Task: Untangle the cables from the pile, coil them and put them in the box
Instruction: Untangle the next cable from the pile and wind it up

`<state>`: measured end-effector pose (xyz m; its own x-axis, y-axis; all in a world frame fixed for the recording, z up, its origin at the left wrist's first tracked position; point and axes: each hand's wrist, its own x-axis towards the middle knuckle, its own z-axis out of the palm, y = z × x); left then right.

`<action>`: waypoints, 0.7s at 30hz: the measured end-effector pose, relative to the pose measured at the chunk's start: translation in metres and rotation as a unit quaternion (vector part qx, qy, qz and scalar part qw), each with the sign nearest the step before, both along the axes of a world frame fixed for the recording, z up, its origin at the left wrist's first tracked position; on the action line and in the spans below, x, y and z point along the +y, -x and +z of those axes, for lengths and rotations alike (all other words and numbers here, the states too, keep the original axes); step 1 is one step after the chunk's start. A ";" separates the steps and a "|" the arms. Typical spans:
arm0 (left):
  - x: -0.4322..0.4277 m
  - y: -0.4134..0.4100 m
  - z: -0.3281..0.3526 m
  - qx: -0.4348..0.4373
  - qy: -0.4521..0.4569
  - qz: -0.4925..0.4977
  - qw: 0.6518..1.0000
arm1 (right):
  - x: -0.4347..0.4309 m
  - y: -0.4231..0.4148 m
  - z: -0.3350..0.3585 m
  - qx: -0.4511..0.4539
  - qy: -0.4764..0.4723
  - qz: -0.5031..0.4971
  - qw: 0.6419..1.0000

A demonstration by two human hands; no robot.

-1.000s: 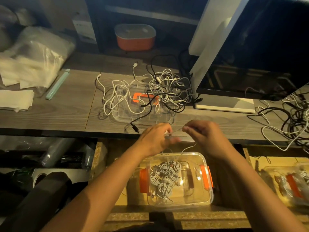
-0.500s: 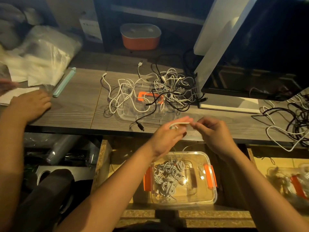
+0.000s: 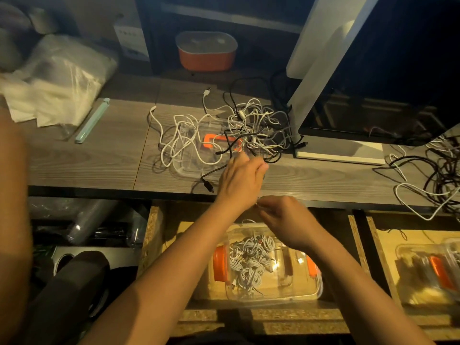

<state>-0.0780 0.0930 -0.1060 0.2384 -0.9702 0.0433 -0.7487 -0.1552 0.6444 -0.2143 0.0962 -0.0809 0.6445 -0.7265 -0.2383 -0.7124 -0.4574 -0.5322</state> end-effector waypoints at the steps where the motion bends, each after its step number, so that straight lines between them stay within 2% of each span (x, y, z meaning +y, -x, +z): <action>1: 0.000 -0.003 -0.004 -0.011 -0.024 -0.016 1.000 | -0.003 0.002 0.005 0.001 -0.004 -0.005 1.000; 4: 0.003 -0.010 -0.009 0.023 -0.073 -0.033 0.997 | -0.011 0.009 0.017 0.008 -0.041 -0.027 0.999; 7: 0.009 -0.011 -0.007 0.018 -0.091 -0.076 0.993 | -0.020 0.014 0.027 0.028 -0.028 -0.052 0.998; 10: 0.017 -0.016 -0.008 0.024 -0.076 -0.100 0.992 | -0.028 0.018 0.037 -0.016 -0.039 -0.109 0.993; 12: 0.022 -0.015 -0.009 0.030 -0.062 -0.108 0.992 | -0.032 0.018 0.042 -0.042 -0.016 -0.125 0.991; 16: 0.030 -0.008 -0.011 -0.049 -0.050 -0.109 0.992 | -0.033 0.016 0.048 -0.076 0.052 -0.154 0.984; 19: 0.030 -0.010 -0.015 -0.036 -0.067 -0.097 0.992 | -0.034 0.015 0.042 -0.080 0.083 -0.158 0.981; 21: 0.027 -0.011 -0.014 0.009 -0.097 -0.104 0.990 | -0.034 0.015 0.038 -0.097 0.095 -0.175 0.975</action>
